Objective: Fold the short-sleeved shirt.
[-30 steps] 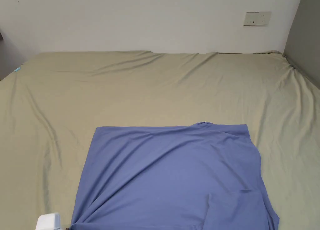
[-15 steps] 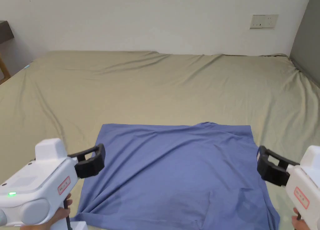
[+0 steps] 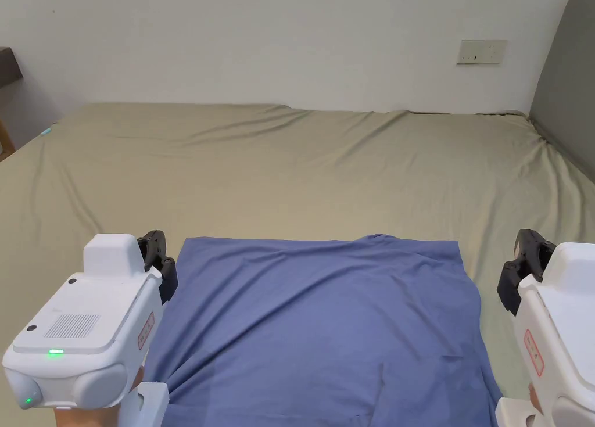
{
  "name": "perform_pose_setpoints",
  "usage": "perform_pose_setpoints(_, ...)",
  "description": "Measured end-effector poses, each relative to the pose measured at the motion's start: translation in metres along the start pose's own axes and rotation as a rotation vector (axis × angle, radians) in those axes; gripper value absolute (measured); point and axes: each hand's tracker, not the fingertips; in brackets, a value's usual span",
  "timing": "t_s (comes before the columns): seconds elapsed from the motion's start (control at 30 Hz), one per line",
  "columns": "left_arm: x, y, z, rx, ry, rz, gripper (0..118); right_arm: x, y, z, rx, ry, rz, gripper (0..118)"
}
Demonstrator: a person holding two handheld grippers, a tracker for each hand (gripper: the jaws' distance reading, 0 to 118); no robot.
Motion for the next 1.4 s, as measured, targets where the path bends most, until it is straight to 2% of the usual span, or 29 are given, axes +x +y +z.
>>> perform_pose_setpoints(0.17, -0.020, -0.016, -0.007, -0.191, 0.022, -0.022, 0, 0.002, -0.002, -0.003, -0.015, 0.015, -0.009, 1)
perform_pose_setpoints(0.4, -0.074, -0.073, -0.015, -0.582, -0.039, 0.081, 0, 0.004, -0.006, -0.006, -0.035, 0.027, -0.003, 1)
perform_pose_setpoints(0.47, -0.083, -0.090, -0.009, -0.637, -0.030, 0.112, 4, 0.004, -0.008, -0.007, -0.040, 0.025, -0.001, 1)
perform_pose_setpoints(0.5, -0.087, -0.097, -0.009, -0.678, -0.026, 0.113, 17, 0.003, -0.008, -0.007, -0.041, 0.024, 0.000, 1)
perform_pose_setpoints(0.57, -0.094, -0.116, -0.013, -0.740, -0.021, 0.114, 77, 0.003, -0.010, -0.007, -0.044, 0.020, -0.004, 1)
perform_pose_setpoints(0.6, -0.095, -0.124, -0.015, -0.762, -0.024, 0.116, 100, 0.004, -0.010, -0.008, -0.045, 0.019, -0.005, 1)
perform_pose_setpoints(0.63, -0.096, -0.132, -0.016, -0.760, -0.020, 0.128, 116, 0.003, -0.011, -0.008, -0.049, 0.018, -0.007, 1)
perform_pose_setpoints(0.7, -0.091, -0.144, -0.017, -0.773, -0.010, 0.133, 112, 0.003, -0.012, -0.010, -0.058, 0.019, -0.011, 1)
perform_pose_setpoints(0.73, -0.090, -0.153, -0.020, -0.785, -0.006, 0.126, 102, 0.004, -0.013, -0.010, -0.062, 0.019, -0.011, 1)
perform_pose_setpoints(0.8, -0.090, -0.170, -0.025, -0.802, 0.003, 0.125, 75, 0.005, -0.016, -0.011, -0.070, 0.017, -0.009, 1)
perform_pose_setpoints(0.83, -0.088, -0.178, -0.028, -0.825, -0.001, 0.124, 49, 0.006, -0.017, -0.010, -0.074, 0.016, -0.006, 1)
perform_pose_setpoints(0.9, -0.088, -0.191, -0.029, -0.859, -0.013, 0.134, 18, 0.009, -0.020, -0.009, -0.081, 0.011, -0.003, 1)
perform_pose_setpoints(0.93, -0.088, -0.195, -0.027, -0.854, -0.014, 0.131, 11, 0.011, -0.022, -0.007, -0.082, 0.007, -0.001, 1)
perform_pose_setpoints(1.0, -0.090, -0.194, -0.021, -0.812, -0.010, 0.140, 8, 0.015, -0.026, -0.003, -0.088, -0.007, 0.003, 1)
perform_pose_setpoints(1.13, -0.096, -0.179, -0.013, -0.768, -0.010, 0.197, 7, 0.023, -0.050, 0.000, -0.185, -0.024, -0.010, 2)
perform_pose_setpoints(1.17, -0.096, -0.174, -0.012, -0.753, -0.010, 0.194, 7, 0.025, -0.061, -0.001, -0.244, -0.012, -0.014, 7)
perform_pose_setpoints(1.2, -0.096, -0.170, -0.010, -0.744, -0.014, 0.193, 7, 0.028, -0.072, -0.002, -0.299, -0.004, -0.020, 18)
perform_pose_setpoints(1.33, -0.091, -0.158, -0.009, -0.712, -0.033, 0.171, 7, 0.036, -0.135, -0.001, -0.566, 0.022, -0.045, 100)
perform_pose_setpoints(1.37, -0.090, -0.159, -0.011, -0.708, -0.034, 0.159, 7, 0.035, -0.151, 0.000, -0.603, 0.008, -0.046, 111)
perform_pose_setpoints(1.4, -0.089, -0.157, -0.011, -0.707, -0.035, 0.153, 7, 0.033, -0.165, 0.002, -0.624, -0.002, -0.039, 111)
